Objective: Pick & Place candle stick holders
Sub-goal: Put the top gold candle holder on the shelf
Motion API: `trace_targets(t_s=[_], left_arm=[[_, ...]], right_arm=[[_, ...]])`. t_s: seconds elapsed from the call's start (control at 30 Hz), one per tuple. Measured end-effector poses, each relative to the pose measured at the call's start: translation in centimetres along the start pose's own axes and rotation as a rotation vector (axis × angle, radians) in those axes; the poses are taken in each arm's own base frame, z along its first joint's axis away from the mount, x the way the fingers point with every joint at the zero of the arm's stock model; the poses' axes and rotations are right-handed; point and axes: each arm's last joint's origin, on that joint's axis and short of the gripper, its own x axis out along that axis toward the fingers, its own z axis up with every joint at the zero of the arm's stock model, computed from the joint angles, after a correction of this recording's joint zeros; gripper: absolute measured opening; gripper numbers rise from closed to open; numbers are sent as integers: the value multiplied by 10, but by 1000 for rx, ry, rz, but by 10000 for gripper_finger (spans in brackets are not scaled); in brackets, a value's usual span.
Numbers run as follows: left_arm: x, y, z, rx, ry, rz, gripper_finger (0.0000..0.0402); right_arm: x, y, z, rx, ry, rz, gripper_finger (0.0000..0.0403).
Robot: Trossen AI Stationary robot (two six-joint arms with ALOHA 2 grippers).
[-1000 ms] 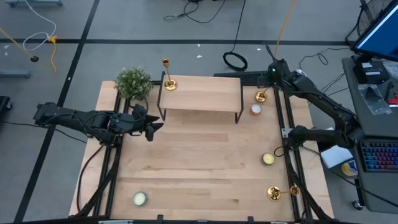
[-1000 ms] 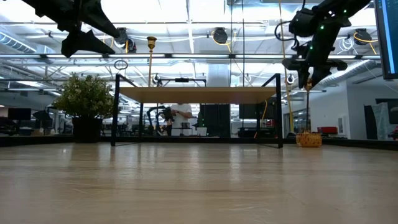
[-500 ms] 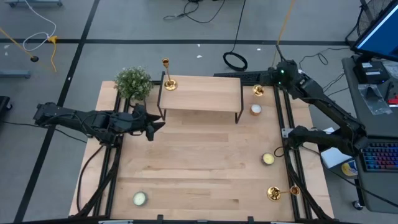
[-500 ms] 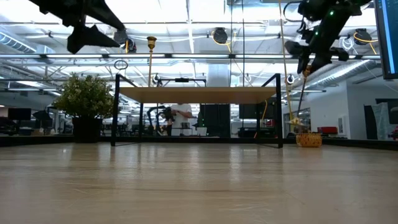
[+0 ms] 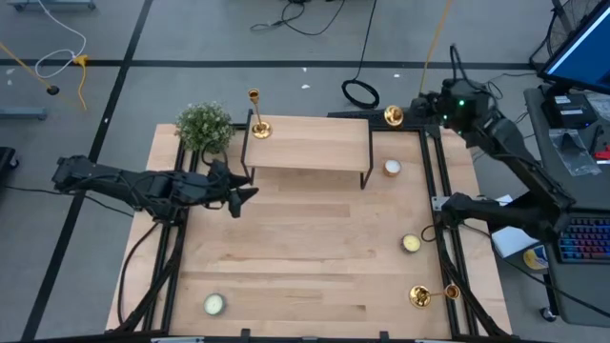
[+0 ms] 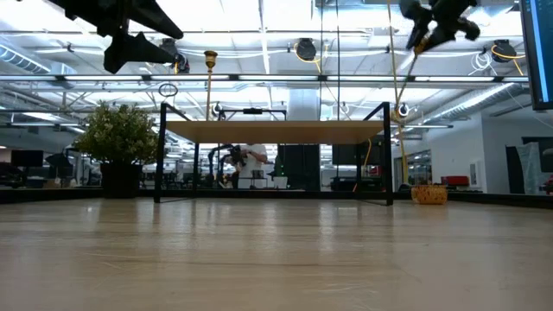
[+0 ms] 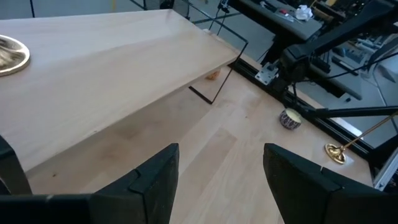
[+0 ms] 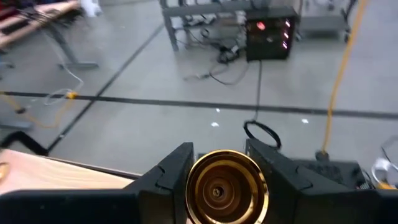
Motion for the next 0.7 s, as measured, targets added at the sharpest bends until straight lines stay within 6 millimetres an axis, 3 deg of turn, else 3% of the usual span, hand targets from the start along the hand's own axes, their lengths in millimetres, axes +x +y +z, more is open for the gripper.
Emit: trace_targets(t_s=[0.3, 0.7], left_arm=[[13, -12, 6, 26, -92, -62, 232], [31, -31, 16, 100, -247, -134, 232]], right_arm=[[-16, 35, 22, -81, -32, 187, 129], [1, 109, 3, -201, 97, 558, 129]])
